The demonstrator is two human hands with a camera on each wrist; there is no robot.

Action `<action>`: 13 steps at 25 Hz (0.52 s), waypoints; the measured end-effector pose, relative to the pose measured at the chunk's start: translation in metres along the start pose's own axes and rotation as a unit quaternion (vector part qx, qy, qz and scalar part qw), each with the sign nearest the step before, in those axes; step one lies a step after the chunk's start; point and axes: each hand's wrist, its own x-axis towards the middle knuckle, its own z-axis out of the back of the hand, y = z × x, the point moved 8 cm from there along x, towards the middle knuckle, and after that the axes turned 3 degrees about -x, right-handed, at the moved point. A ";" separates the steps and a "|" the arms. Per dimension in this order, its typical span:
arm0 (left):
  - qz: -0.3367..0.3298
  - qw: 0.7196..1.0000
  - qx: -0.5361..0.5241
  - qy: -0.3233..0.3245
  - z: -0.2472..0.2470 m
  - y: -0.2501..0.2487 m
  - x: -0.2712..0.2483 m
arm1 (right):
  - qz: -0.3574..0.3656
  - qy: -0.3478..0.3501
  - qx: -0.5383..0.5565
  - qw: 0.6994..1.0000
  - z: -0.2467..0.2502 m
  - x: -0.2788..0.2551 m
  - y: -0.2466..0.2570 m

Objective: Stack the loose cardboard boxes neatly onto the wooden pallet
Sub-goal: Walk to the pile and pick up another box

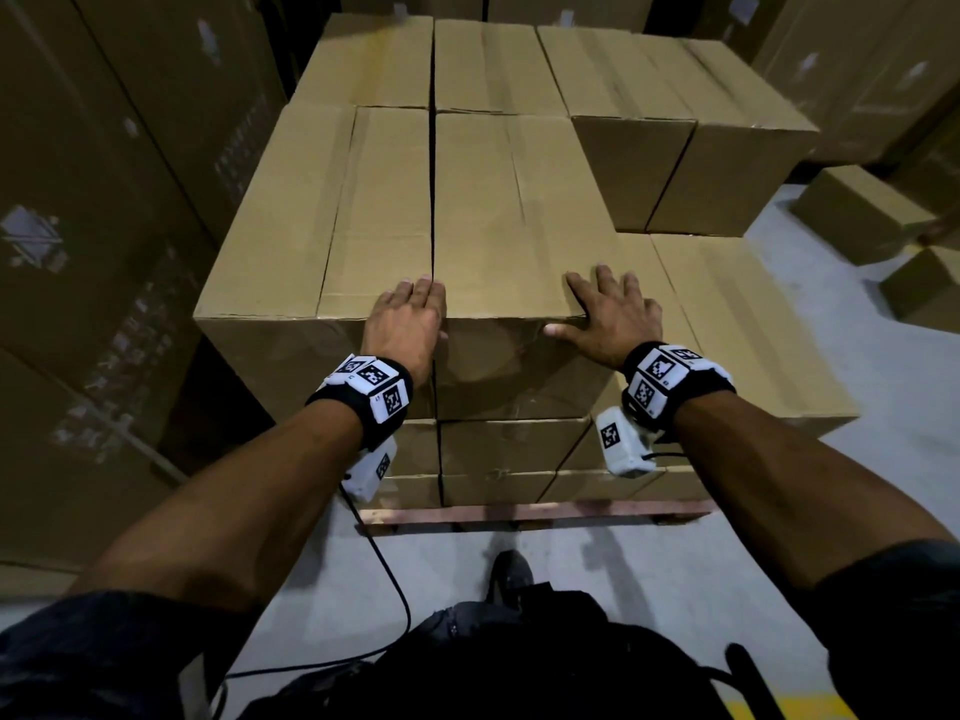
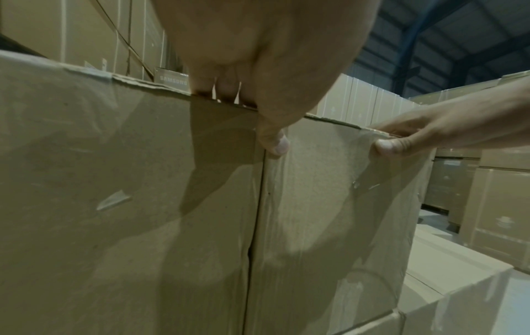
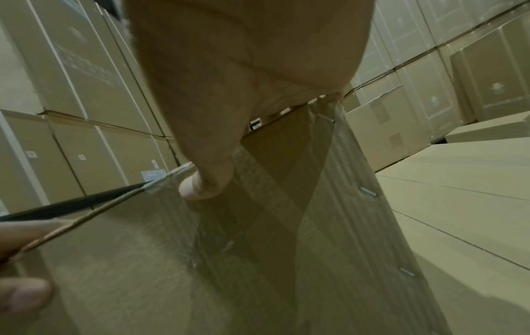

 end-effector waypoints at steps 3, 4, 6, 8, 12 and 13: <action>0.003 1.000 0.004 -0.011 0.000 -0.001 0.000 | -0.002 0.004 0.004 1.000 -0.001 0.002 -0.001; 0.004 1.000 0.005 -0.010 0.000 -0.002 0.000 | -0.003 0.003 0.003 1.000 -0.002 0.002 -0.002; 0.009 1.000 0.012 -0.009 -0.002 -0.003 0.002 | -0.002 0.004 -0.004 1.000 -0.005 0.003 -0.001; 0.012 1.000 0.015 -0.006 -0.004 -0.004 0.002 | -0.002 0.010 -0.007 1.000 -0.006 0.003 -0.002; 0.016 0.999 0.032 0.006 -0.013 -0.003 -0.001 | -0.003 0.013 -0.013 1.000 -0.008 0.001 0.000; 0.016 0.999 0.035 0.007 -0.015 -0.003 -0.002 | -0.002 0.013 -0.013 1.000 -0.008 0.000 0.001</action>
